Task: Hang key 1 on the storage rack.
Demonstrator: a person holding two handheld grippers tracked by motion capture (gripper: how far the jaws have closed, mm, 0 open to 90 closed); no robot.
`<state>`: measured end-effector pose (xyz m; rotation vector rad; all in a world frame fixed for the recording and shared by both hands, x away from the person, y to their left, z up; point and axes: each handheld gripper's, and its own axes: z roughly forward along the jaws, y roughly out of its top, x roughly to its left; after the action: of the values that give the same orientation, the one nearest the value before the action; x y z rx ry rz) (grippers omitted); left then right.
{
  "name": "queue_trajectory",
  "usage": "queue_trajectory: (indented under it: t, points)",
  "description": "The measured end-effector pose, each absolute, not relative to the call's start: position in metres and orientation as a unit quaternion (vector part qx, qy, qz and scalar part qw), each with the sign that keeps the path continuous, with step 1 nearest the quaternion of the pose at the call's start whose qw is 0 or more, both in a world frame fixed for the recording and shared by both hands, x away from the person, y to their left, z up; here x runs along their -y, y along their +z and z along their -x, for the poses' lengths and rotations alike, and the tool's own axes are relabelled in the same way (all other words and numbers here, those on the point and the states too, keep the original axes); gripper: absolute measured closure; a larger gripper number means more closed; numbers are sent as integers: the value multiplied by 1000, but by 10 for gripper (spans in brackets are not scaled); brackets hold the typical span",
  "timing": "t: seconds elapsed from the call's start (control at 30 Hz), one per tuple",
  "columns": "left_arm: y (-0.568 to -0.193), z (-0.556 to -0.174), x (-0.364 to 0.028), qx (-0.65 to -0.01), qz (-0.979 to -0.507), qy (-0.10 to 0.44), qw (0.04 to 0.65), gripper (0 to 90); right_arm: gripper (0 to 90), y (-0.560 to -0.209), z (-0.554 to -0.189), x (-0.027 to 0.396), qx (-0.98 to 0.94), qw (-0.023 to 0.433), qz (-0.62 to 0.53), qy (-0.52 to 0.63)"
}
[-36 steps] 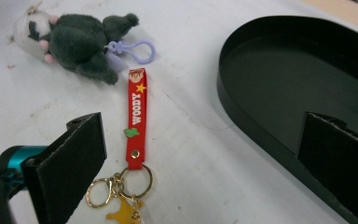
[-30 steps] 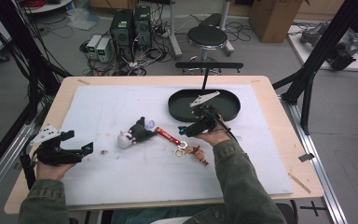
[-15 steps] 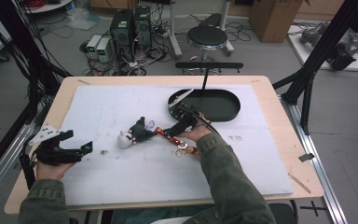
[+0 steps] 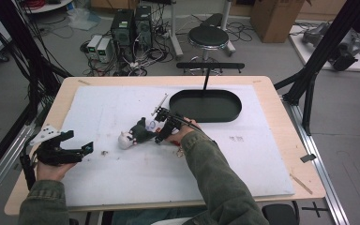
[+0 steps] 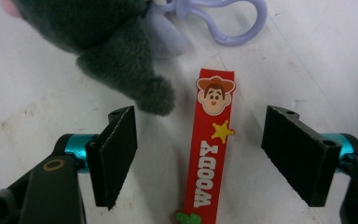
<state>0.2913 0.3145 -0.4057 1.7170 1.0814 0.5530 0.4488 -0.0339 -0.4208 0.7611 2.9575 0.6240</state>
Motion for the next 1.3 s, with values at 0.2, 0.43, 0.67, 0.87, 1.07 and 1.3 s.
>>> queue_trajectory:
  t: [0.2, 0.43, 0.67, 0.87, 1.07, 1.3]
  points:
    - [-406, -292, -315, -448, -708, 228, 496, 26, 452, -418, -450, 37, -948, 11, -247, 199]
    - [-406, -291, -313, -447, -711, 227, 493, 26, 715, -416, -446, 37, -952, 36, -240, 186]
    - [-406, -292, -314, -448, -710, 228, 494, 26, 733, -401, -451, 55, -936, 58, -290, 193]
    - [-406, -292, -315, -447, -711, 226, 493, 26, 752, -370, -444, 93, -909, 64, -316, 264]
    - [-406, -291, -313, -446, -713, 226, 492, 26, 752, -345, -437, 124, -881, 59, -338, 325]
    - [-405, -291, -316, -449, -704, 215, 507, 26, 752, -315, -428, 148, -857, 80, -332, 385]
